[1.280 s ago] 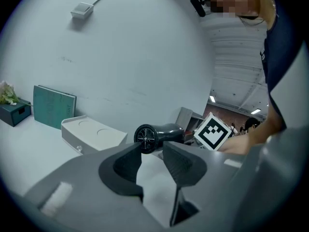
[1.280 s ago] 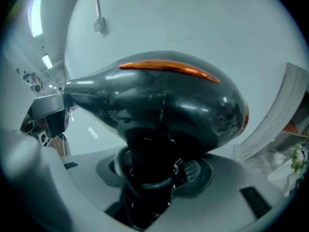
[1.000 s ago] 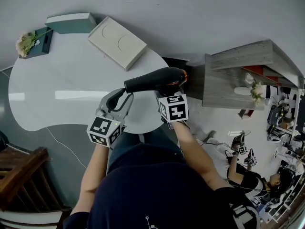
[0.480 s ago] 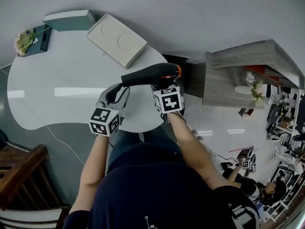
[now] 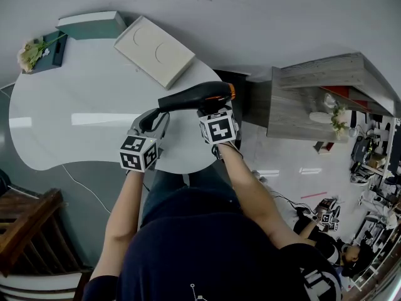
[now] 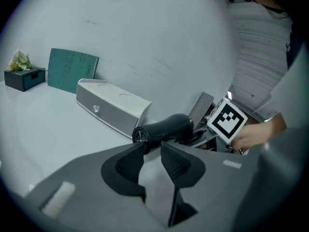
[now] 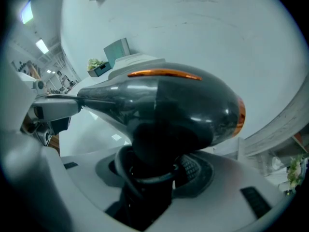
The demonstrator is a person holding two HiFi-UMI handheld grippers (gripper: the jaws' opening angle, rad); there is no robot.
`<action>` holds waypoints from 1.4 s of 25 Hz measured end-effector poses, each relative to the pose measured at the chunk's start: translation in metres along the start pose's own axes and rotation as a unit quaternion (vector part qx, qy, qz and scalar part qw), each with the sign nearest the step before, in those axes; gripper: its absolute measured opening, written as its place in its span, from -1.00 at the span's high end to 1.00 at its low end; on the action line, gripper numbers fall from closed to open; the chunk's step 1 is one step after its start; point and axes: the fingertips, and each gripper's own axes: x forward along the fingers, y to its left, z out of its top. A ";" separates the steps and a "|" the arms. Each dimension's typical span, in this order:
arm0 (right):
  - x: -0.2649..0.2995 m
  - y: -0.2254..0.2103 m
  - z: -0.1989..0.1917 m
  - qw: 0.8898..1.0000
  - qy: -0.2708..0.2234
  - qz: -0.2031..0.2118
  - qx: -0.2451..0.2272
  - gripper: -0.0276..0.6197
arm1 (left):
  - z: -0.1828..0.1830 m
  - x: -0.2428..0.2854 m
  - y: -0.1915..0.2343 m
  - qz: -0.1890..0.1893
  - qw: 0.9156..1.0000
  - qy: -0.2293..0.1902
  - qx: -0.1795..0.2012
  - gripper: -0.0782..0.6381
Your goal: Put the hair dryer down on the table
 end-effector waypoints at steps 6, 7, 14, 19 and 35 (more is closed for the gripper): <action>0.005 0.001 -0.001 1.000 0.009 -0.005 -0.005 0.23 | -0.008 0.005 0.007 0.003 1.000 0.013 -0.014 0.45; 0.005 0.001 0.000 1.000 0.008 -0.005 -0.010 0.24 | -0.009 0.006 0.008 0.003 1.000 0.015 -0.015 0.45; 0.005 0.003 0.000 1.000 0.016 -0.009 -0.010 0.24 | -0.017 0.010 0.014 0.010 0.999 0.027 -0.023 0.45; 0.005 0.002 0.002 1.000 0.012 -0.012 -0.021 0.24 | -0.022 0.015 0.016 0.014 0.999 0.035 -0.029 0.45; 0.009 0.014 0.001 1.000 0.017 0.003 -0.020 0.01 | -0.031 0.020 0.023 0.024 0.998 0.044 -0.037 0.45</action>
